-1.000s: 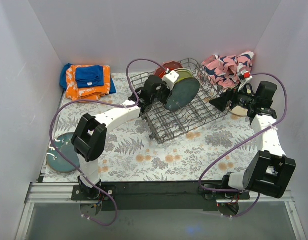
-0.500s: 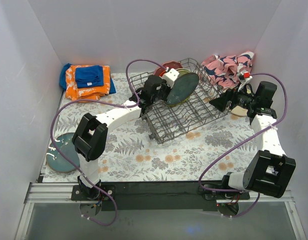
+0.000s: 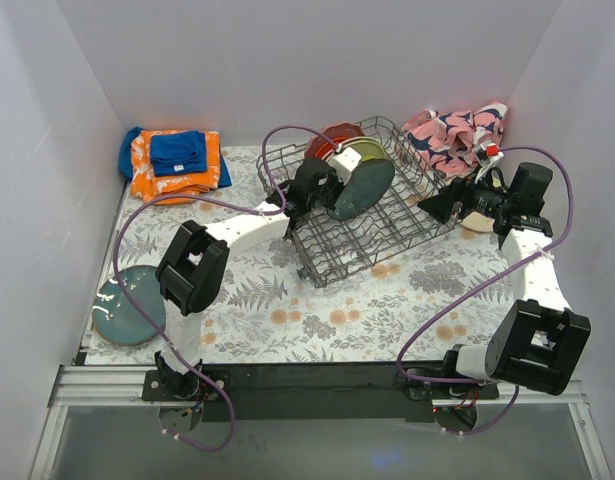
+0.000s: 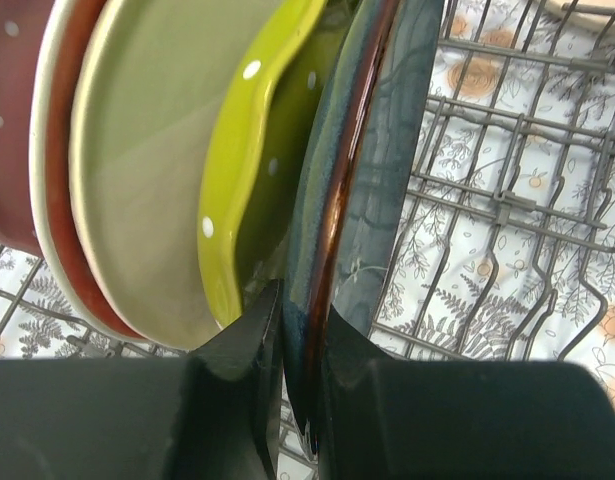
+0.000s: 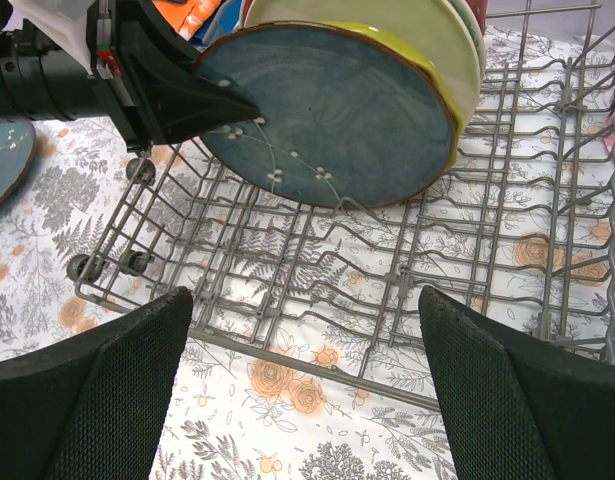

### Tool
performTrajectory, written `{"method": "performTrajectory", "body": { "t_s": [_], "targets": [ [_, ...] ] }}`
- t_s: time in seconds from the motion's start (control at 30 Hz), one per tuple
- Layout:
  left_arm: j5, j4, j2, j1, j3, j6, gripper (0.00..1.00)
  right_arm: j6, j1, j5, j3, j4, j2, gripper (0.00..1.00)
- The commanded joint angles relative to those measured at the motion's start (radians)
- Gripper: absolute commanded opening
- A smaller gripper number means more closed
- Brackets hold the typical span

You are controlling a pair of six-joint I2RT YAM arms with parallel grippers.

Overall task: Load the plates into the dish rack
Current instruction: Insert the plate into the dish rack

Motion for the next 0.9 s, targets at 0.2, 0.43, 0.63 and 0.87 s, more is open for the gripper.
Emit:
{"method": "performTrajectory", "body": {
  "t_s": [0.2, 0.43, 0.63, 0.87],
  "targets": [
    [0.000, 0.150, -0.033, -0.010, 0.066, -0.011, 0.00, -0.011, -0.007, -0.028, -0.007, 0.014, 0.001, 0.98],
    [0.003, 0.138, -0.019, -0.012, 0.075, -0.026, 0.08, -0.011, -0.006, -0.030, -0.007, 0.014, 0.001, 0.98],
    [-0.006, 0.130, -0.019, -0.014, 0.085, -0.035, 0.22, -0.011, -0.009, -0.031, -0.007, 0.014, -0.002, 0.99],
    [-0.023, 0.126, -0.051, -0.020, 0.095, -0.052, 0.39, -0.011, -0.007, -0.034, -0.009, 0.014, -0.002, 0.98]
  ]
}}
